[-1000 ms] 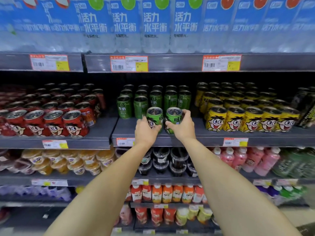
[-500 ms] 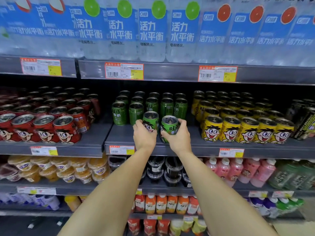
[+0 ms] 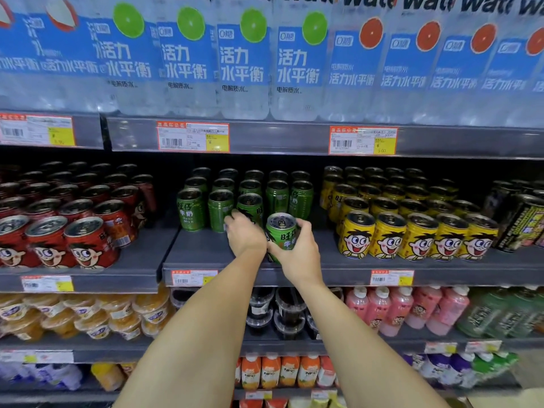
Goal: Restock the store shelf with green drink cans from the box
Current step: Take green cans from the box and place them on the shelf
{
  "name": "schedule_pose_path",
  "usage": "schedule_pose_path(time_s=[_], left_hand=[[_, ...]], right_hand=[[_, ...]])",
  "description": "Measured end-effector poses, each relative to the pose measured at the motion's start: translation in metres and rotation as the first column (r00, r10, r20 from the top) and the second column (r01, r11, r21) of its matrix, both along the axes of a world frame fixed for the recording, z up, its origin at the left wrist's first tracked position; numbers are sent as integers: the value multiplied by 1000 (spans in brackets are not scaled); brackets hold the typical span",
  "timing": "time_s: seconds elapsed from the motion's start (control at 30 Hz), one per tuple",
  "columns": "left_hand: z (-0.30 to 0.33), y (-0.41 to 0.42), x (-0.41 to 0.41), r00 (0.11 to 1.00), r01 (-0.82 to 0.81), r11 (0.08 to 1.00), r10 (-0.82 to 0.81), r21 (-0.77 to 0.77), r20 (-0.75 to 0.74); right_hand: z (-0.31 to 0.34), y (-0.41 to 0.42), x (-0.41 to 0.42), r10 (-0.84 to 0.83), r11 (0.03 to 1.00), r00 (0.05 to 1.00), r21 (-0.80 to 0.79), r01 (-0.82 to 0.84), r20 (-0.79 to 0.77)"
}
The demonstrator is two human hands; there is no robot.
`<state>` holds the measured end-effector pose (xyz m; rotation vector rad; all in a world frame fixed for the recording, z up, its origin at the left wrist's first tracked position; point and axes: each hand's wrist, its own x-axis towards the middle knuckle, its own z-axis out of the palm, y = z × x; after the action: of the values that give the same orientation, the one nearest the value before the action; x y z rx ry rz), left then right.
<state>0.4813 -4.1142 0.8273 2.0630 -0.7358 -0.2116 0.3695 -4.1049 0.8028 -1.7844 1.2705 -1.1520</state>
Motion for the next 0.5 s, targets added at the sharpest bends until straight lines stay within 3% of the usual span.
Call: schedule_pose_path(time_s=[0.5], left_hand=[[6, -10, 6, 1000, 18, 999, -18, 39, -5]], right_hand=[[1, 0, 0, -13, 1000, 999, 14, 14, -37]])
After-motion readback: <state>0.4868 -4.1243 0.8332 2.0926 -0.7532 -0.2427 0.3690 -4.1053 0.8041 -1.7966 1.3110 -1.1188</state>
